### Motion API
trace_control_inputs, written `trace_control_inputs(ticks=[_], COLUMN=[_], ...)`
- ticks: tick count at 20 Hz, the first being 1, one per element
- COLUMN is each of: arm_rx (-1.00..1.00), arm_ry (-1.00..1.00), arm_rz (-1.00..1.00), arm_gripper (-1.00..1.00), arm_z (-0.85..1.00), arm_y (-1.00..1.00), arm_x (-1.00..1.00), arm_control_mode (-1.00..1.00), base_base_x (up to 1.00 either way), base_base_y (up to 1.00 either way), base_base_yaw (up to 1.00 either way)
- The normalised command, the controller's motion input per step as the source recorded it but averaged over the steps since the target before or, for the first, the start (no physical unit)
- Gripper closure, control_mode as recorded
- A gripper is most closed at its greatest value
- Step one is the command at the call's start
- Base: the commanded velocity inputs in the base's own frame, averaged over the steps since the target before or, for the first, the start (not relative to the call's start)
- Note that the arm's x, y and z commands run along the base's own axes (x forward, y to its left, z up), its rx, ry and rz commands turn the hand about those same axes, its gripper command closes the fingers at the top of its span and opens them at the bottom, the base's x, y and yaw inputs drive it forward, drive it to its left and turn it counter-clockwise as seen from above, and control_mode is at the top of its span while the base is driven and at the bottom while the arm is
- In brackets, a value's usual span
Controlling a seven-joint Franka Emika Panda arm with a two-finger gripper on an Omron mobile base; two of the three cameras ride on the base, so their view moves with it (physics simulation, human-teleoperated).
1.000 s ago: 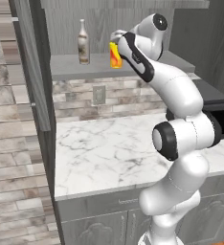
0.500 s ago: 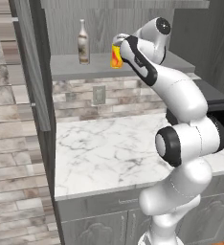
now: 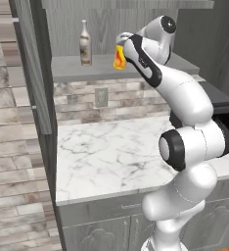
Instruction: Open the cabinet directly in front. Then move the liquor and the cup to the dining counter with the candle on it.
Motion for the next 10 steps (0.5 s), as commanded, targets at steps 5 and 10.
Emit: trace_control_inputs(ticks=[5,10], arm_rx=[0.00,0.00], arm_ry=[-0.24,-0.16], arm_rz=[0.00,0.00], arm_gripper=[1.00,1.00], arm_z=[0.24,0.13], arm_y=[0.00,0.00], arm_x=[-0.25,-0.13], arm_control_mode=[-1.00,-1.00], base_base_x=[0.00,0.00], base_base_y=[0.00,0.00], base_base_yaw=[0.00,0.00])
